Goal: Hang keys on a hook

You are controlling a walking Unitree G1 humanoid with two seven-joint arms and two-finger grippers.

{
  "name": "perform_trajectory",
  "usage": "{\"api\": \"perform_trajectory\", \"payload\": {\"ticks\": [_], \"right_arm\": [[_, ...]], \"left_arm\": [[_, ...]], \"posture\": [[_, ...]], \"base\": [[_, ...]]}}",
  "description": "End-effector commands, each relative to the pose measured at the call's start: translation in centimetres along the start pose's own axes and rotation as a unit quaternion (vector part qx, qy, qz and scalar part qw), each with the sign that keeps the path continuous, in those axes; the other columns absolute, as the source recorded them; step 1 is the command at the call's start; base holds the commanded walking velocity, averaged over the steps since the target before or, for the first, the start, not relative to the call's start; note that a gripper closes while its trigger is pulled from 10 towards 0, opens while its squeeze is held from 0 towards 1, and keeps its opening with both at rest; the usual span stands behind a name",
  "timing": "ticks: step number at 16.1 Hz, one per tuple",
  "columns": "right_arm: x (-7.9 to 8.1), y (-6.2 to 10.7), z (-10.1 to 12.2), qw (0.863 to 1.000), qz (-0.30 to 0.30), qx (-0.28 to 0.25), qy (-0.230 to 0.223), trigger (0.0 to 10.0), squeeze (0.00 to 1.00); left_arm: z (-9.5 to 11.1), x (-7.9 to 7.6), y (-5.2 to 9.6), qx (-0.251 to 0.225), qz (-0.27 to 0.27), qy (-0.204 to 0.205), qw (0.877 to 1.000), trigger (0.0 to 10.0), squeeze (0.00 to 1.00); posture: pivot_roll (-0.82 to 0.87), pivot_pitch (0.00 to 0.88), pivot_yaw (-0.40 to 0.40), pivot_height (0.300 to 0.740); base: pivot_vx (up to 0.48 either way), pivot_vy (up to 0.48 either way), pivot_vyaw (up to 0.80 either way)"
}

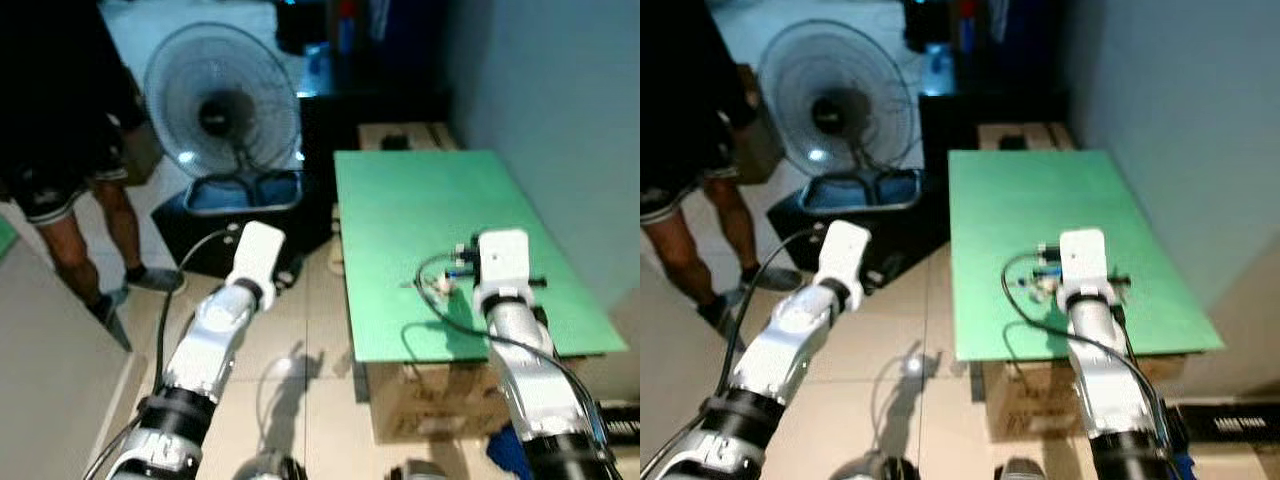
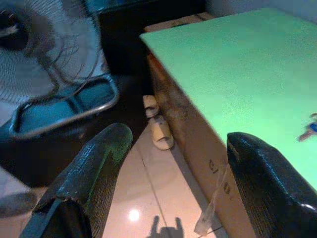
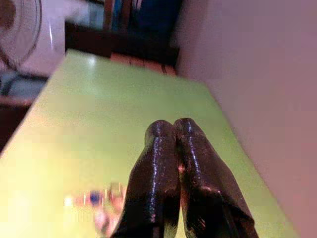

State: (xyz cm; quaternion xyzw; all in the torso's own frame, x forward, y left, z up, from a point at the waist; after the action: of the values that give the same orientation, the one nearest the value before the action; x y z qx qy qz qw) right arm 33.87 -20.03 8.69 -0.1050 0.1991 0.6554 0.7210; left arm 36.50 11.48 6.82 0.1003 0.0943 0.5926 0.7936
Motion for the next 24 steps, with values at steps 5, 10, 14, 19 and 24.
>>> {"api": "perform_trajectory", "payload": {"ticks": [5, 10, 14, 19, 24], "right_arm": [[2.6, 0.0, -1.2, 0.997, 0.039, 0.045, -0.039, 10.0, 0.0], [4.9, 0.1, -0.7, 0.997, 0.051, 0.038, -0.048, 10.0, 0.0], [5.7, -0.3, -0.3, 0.997, 0.054, 0.03, -0.047, 10.0, 0.0], [5.4, -0.3, -0.7, 0.997, 0.037, 0.031, -0.062, 10.0, 0.0], [3.4, 0.2, 0.3, 0.999, 0.038, -0.003, -0.034, 10.0, 0.0]], "left_arm": [[0.4, 1.2, 0.3, -0.026, 0.029, 0.016, 0.999, 10.0, 0.0], [0.9, 1.5, 0.6, -0.044, 0.037, -0.002, 0.998, 10.0, 0.0], [1.8, 1.6, 0.7, -0.061, 0.032, -0.018, 0.997, 10.0, 0.0], [0.9, 2.0, 1.6, -0.058, 0.039, 0.04, 0.997, 10.0, 0.0], [-1.9, 4.6, 3.9, -0.044, 0.11, 0.136, 0.984, 10.0, 0.0]], "posture": [[-0.06, 0.0, 0.02, 0.714], [-0.03, 0.0, 0.038, 0.714], [-0.01, 0.0, 0.05, 0.714], [-0.01, 0.0, 0.045, 0.714], [0.0, 0.0, -0.043, 0.714]], "base": [[0.0, 0.0, 0.0], [0.0, 0.0, 0.0], [0.0, 0.0, 0.0], [0.0, 0.0, 0.0], [0.0, 0.0, 0.0]]}}
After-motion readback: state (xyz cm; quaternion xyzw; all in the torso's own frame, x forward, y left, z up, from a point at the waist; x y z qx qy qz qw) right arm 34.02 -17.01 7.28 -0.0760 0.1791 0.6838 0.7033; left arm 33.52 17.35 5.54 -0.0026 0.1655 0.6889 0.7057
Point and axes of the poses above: a point about 5 cm out from each wrist's last joint towards the gripper, its own y axis pointing back from the gripper into the wrist, its own z axis along the axis of the wrist's last joint, x = y × z, the point moved 5 cm from there along -y, pointing out of the wrist towards the gripper, and after that the axes turned 8 degrees about y, right-handed, at the moved point
